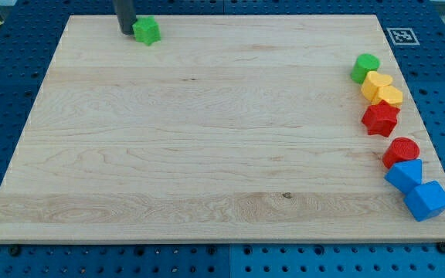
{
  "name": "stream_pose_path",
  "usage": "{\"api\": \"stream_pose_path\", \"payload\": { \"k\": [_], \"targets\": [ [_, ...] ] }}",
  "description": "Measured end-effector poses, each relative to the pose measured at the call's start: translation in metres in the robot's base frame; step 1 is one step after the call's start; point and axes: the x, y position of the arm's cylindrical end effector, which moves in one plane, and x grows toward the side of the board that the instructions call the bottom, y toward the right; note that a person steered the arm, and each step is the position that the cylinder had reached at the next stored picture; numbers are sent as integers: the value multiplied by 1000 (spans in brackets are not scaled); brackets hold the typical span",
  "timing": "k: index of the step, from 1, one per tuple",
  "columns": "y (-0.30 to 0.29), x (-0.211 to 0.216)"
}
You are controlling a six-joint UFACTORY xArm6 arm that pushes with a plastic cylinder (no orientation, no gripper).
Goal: Place the green star above the green circle
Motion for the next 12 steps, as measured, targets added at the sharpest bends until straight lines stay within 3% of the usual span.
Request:
{"api": "stream_pose_path", "payload": {
  "k": [6, 9, 12],
  "targets": [
    [162, 26],
    [199, 77],
    [261, 45]
  ]
}}
